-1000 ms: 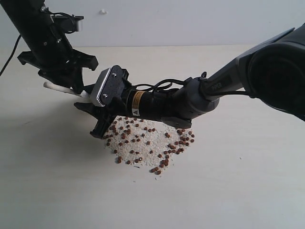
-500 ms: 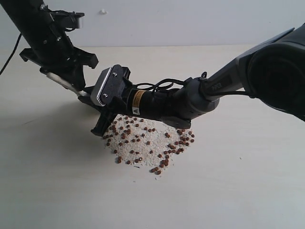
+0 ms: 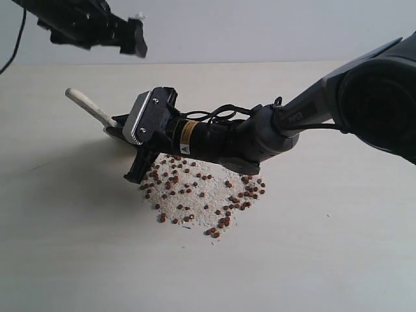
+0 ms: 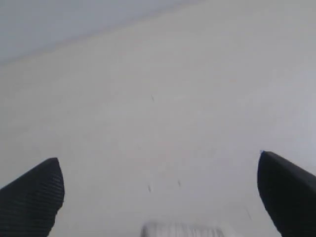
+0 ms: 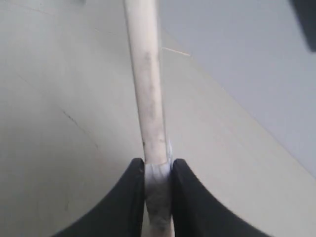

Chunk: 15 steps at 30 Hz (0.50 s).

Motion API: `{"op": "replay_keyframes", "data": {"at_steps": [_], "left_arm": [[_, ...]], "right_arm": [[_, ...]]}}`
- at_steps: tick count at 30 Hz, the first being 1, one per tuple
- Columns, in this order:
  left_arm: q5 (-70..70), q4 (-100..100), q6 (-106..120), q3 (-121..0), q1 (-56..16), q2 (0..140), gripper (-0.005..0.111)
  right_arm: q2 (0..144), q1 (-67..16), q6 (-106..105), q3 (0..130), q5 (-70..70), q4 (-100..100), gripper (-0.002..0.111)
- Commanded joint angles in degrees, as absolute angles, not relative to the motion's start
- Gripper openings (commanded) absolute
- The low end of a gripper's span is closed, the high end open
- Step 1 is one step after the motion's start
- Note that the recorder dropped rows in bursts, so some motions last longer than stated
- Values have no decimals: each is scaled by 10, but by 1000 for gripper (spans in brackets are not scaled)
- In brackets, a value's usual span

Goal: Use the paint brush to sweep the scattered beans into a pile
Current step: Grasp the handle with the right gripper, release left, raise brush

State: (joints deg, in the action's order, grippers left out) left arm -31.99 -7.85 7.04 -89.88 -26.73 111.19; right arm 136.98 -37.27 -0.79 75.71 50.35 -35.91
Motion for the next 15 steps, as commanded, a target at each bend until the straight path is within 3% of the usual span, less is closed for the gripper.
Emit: {"op": "replay_keyframes", "data": {"at_steps": [1,7,15], "left_arm": [[-198,-78,74,-901,-242,1064,105],[-149,-92,74,-901,-195,1035,105],[-150,-224,212,-883,-171,1044,105]], "right_arm": [[1344,-373,41,759,463,-363,0],[1266,-359,185,764,346,-421,0],[1185,-300,677,824,305,-806,0]]}}
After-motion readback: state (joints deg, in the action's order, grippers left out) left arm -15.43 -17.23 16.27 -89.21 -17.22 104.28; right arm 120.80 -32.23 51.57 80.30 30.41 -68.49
